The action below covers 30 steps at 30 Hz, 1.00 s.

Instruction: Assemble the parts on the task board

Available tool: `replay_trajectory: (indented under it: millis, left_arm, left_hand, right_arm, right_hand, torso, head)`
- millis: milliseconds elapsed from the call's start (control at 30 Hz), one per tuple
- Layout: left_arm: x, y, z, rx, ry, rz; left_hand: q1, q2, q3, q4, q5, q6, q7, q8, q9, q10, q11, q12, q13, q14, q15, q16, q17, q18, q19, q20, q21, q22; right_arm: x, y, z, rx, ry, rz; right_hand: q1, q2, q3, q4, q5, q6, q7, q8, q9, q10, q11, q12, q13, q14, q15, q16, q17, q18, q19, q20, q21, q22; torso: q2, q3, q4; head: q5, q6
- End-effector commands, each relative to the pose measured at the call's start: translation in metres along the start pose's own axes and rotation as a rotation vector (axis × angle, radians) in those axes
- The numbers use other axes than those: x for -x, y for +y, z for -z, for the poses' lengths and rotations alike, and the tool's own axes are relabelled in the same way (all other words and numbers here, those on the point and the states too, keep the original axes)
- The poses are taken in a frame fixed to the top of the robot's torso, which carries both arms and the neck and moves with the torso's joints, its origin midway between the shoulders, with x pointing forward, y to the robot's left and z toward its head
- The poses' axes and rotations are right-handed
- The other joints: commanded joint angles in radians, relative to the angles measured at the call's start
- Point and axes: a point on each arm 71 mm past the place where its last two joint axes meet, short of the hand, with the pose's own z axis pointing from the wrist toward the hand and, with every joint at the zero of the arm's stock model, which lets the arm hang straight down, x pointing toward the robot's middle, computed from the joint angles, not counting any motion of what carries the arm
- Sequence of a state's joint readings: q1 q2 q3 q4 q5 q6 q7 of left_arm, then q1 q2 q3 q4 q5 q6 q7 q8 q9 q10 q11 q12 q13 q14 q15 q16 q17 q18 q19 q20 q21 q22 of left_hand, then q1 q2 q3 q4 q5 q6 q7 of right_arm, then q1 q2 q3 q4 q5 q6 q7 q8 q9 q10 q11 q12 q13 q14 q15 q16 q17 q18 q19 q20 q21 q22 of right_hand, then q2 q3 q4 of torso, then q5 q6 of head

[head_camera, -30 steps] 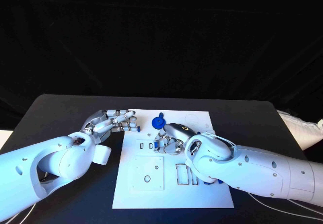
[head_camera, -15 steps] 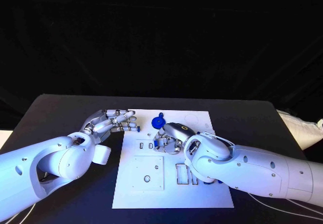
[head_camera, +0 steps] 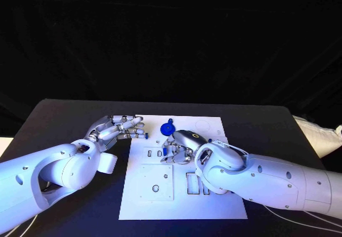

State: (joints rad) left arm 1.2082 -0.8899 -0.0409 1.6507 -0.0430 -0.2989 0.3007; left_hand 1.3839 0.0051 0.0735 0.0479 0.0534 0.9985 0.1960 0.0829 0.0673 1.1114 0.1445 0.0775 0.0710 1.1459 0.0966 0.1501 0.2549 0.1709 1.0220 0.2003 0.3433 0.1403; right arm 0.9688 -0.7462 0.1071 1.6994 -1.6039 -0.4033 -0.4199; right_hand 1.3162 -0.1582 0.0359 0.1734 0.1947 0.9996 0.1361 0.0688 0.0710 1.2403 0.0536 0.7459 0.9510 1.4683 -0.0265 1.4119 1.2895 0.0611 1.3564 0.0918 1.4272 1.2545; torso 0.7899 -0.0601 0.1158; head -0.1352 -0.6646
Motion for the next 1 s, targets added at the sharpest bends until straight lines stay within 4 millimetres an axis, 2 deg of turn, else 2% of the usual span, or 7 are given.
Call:
replay_trajectory:
  millis: [33, 433, 667, 733, 800, 867, 1000]
  left_arm:
    - [-0.002, -0.001, 0.0, -0.009, 0.021, 0.01]
    - [-0.001, 0.0, 0.0, 0.0, 0.022, 0.008]
    - [-0.002, 0.006, -0.001, 0.08, 0.033, -0.082]
    - [-0.003, 0.009, -0.001, 0.129, 0.045, -0.133]
    - [-0.005, 0.014, -0.001, 0.222, 0.074, -0.202]
    - [-0.007, 0.017, -0.001, 0.301, 0.101, -0.275]
    - [-0.01, 0.017, -0.003, 0.474, 0.2, -0.479]
  left_hand:
    - [-0.001, 0.001, 0.0, -0.007, 0.0, 0.003, 0.005, -0.006, -0.002, 0.003, 0.003, -0.003, -0.002, 0.002, 0.002, -0.005, 0.001, 0.011, -0.003, 0.003, -0.002, -0.001]
    - [-0.003, 0.004, -0.001, -0.01, 0.0, 0.006, 0.004, -0.01, -0.001, 0.009, 0.001, -0.005, -0.001, 0.024, -0.003, 0.003, 0.012, 0.012, 0.011, 0.0, 0.007, 0.002]
    - [-0.048, 0.004, -0.023, 0.013, 0.002, 0.032, -0.022, -0.008, 0.004, 0.089, -0.043, 0.02, 0.016, 0.297, -0.074, 0.19, 0.154, 0.012, 0.21, -0.069, 0.165, 0.081]
    - [-0.06, 0.0, -0.03, 0.022, 0.007, 0.045, -0.038, 0.002, 0.009, 0.145, -0.062, 0.054, 0.04, 0.358, -0.098, 0.462, 0.396, 0.003, 0.284, -0.092, 0.279, 0.174]
    - [-0.061, 0.0, -0.034, 0.025, 0.004, 0.059, -0.058, 0.024, 0.02, 0.204, -0.08, 0.121, 0.092, 0.382, -0.117, 0.933, 0.836, -0.038, 0.36, -0.116, 0.564, 0.498]
    - [-0.059, 0.006, -0.032, 0.024, 0.005, 0.071, -0.069, 0.046, 0.03, 0.223, -0.091, 0.183, 0.141, 0.382, -0.122, 1.087, 0.984, -0.052, 0.373, -0.127, 0.676, 0.63]
    - [-0.118, 0.006, -0.079, 0.062, 0.0, 0.044, -0.08, 0.13, 0.073, 0.127, -0.102, 0.486, 0.404, 0.378, -0.133, 1.29, 1.183, -0.073, 0.344, -0.123, 0.843, 0.814]
  right_arm:
    - [0.006, 0.0, 0.004, 0.02, -0.098, -0.035]
    - [0.035, 0.007, 0.027, 0.255, -0.267, -0.119]
    - [0.065, -0.003, 0.034, 0.327, -0.25, -0.247]
    - [0.076, -0.012, 0.034, 0.296, -0.238, -0.316]
    - [0.089, -0.024, 0.032, 0.253, -0.226, -0.396]
    - [0.1, -0.034, 0.031, 0.214, -0.228, -0.455]
    - [0.124, -0.058, 0.03, 0.131, -0.267, -0.56]
  right_hand:
    - [0.037, 0.002, -0.092, 0.038, 0.015, -0.034, 0.008, -0.001, -0.005, -0.014, 0.006, 0.006, -0.009, 0.044, 0.014, -0.007, -0.004, 0.012, -0.008, 0.002, -0.008, -0.007]
    - [0.099, 0.018, -0.164, 0.116, 0.039, -0.031, 0.01, 0.005, -0.003, 0.028, 0.005, 0.134, 0.06, 0.048, 0.011, -0.005, 0.007, 0.008, 0.005, 0.004, -0.004, 0.005]
    - [0.143, 0.088, -0.135, 0.096, 0.013, -0.032, 0.01, 0.003, -0.003, 0.007, 0.003, 0.117, 0.041, 0.039, 0.01, -0.029, -0.023, 0.015, -0.016, 0.003, -0.023, -0.025]
    - [0.165, 0.104, -0.123, 0.086, 0.008, -0.028, 0.009, 0.004, -0.003, -0.009, 0.002, 0.09, 0.019, 0.032, 0.009, -0.048, -0.048, 0.02, -0.031, 0.002, -0.035, -0.048]
    - [0.183, 0.12, -0.113, 0.075, 0.007, -0.025, 0.009, 0.005, -0.003, -0.014, 0.001, 0.082, 0.01, 0.029, 0.008, -0.06, -0.062, 0.022, -0.039, 0.001, -0.044, -0.062]
    - [0.197, 0.133, -0.104, 0.065, 0.005, -0.021, 0.009, 0.006, -0.002, -0.014, 0.0, 0.082, 0.008, 0.028, 0.007, -0.065, -0.068, 0.023, -0.042, 0.0, -0.048, -0.068]
    - [0.204, 0.143, -0.098, 0.057, 0.003, -0.006, 0.007, 0.013, 0.0, 0.001, -0.001, 0.107, 0.025, 0.03, 0.005, -0.066, -0.066, 0.023, -0.04, -0.001, -0.049, -0.068]
  torso:
    - [0.0, 0.0006, 0.0007]
    - [-0.002, -0.0009, 0.0004]
    - [-0.004, 0.0056, -0.0046]
    - [-0.006, 0.007, -0.0046]
    - [-0.012, 0.0086, -0.005]
    - [-0.016, 0.0094, -0.0054]
    - [-0.027, 0.0121, -0.0072]
  head:
    - [0.0, 0.002]
    - [0.008, -0.001]
    - [0.014, 0.001]
    - [0.012, 0.002]
    - [0.012, 0.001]
    - [0.013, 0.001]
    - [0.014, -0.004]
